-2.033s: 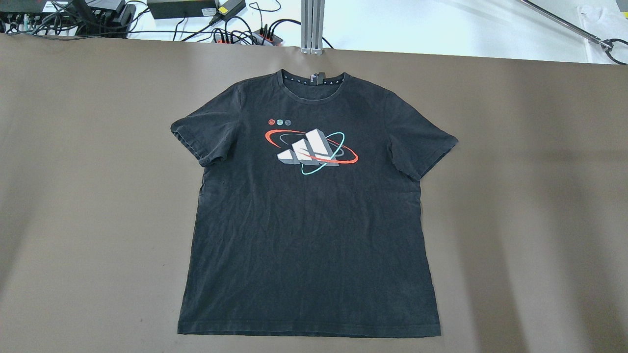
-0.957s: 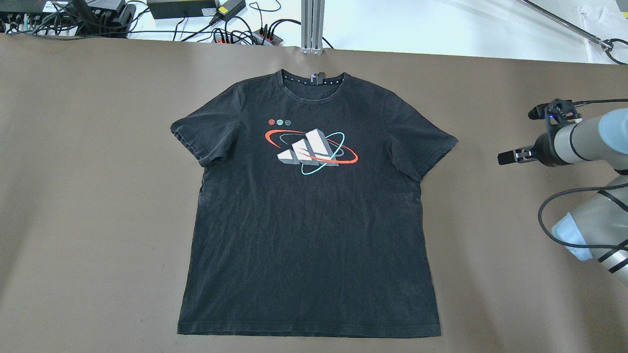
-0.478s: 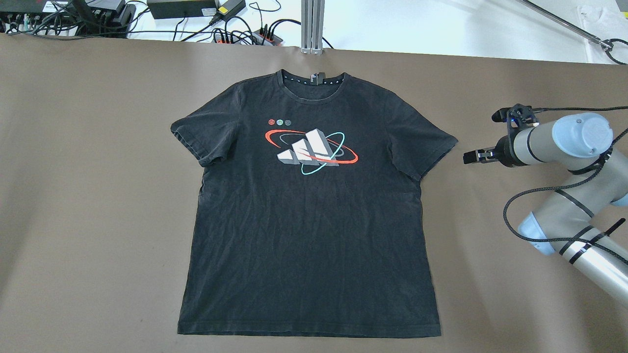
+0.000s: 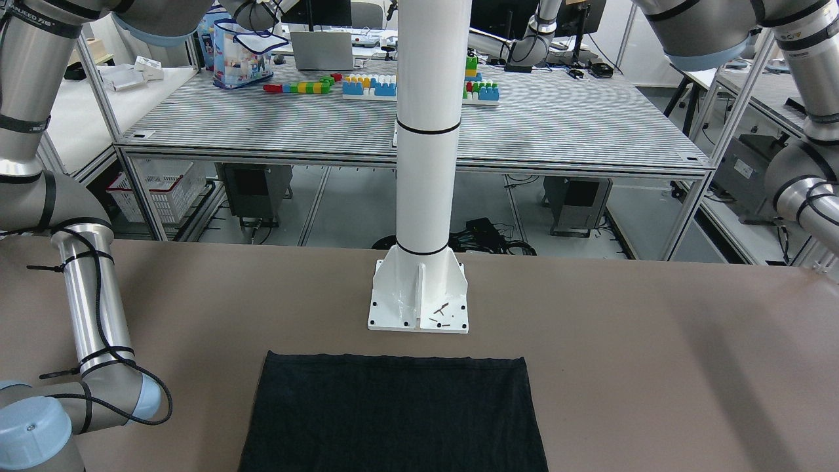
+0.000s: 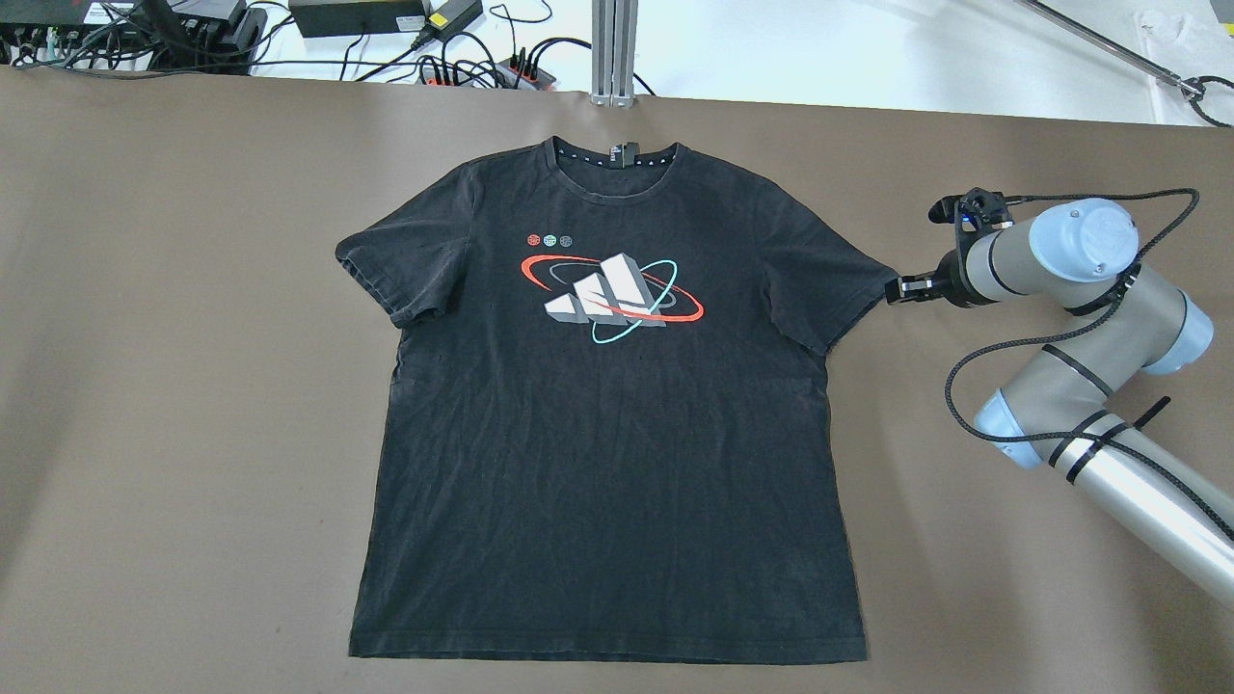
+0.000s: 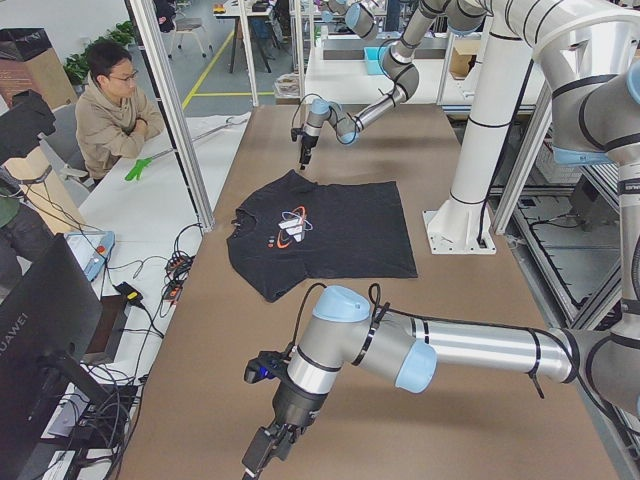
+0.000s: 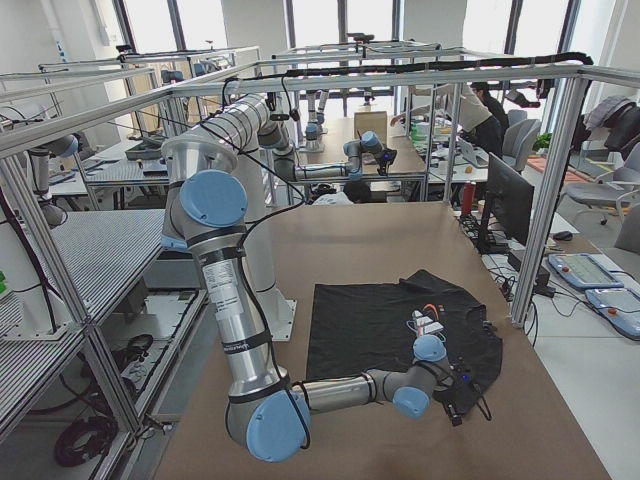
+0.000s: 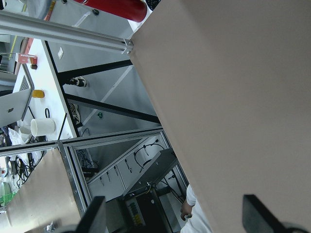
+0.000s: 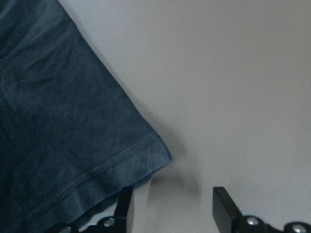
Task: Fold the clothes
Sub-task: 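Move the right gripper in toward the black T-shirt's sleeve nearest it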
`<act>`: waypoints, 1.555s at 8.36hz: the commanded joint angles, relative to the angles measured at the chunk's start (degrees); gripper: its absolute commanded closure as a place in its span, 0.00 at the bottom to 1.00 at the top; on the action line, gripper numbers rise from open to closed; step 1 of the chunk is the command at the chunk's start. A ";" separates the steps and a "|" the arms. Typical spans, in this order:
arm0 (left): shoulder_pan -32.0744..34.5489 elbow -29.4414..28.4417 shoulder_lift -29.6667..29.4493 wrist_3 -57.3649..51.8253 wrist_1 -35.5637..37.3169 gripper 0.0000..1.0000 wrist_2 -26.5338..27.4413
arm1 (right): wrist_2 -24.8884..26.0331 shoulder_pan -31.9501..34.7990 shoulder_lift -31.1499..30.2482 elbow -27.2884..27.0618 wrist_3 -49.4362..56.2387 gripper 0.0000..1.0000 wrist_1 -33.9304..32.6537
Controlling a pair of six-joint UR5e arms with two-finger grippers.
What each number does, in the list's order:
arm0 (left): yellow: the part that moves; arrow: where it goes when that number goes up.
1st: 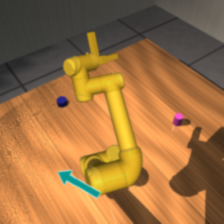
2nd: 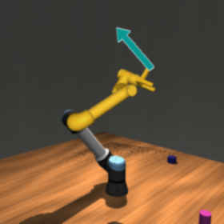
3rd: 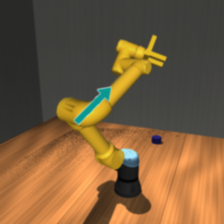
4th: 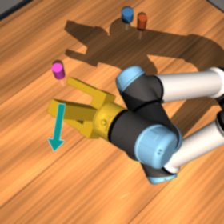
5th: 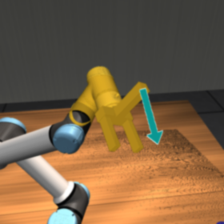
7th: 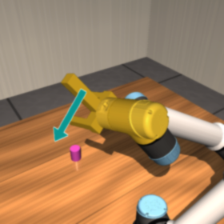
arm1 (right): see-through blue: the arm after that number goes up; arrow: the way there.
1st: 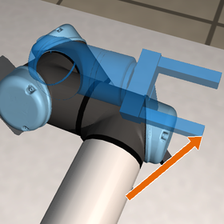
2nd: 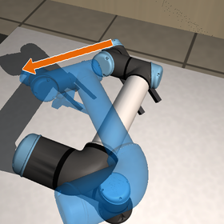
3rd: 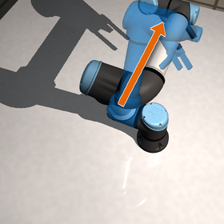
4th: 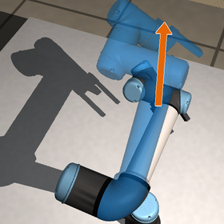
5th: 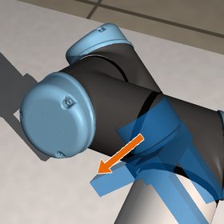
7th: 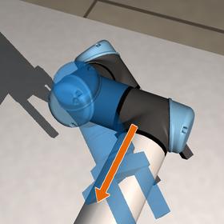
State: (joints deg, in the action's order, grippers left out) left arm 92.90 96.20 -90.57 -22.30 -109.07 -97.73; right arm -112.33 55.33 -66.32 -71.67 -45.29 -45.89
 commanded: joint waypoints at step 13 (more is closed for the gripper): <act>0.09 -0.05 -0.22 0.50 0.09 0.00 -0.01 | -1.47 0.22 1.65 -5.26 -0.05 1.00 -1.48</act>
State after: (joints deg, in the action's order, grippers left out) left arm 92.94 96.06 -91.06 -21.80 -108.98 -97.78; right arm -111.55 55.48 -62.01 -69.24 -44.85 -46.39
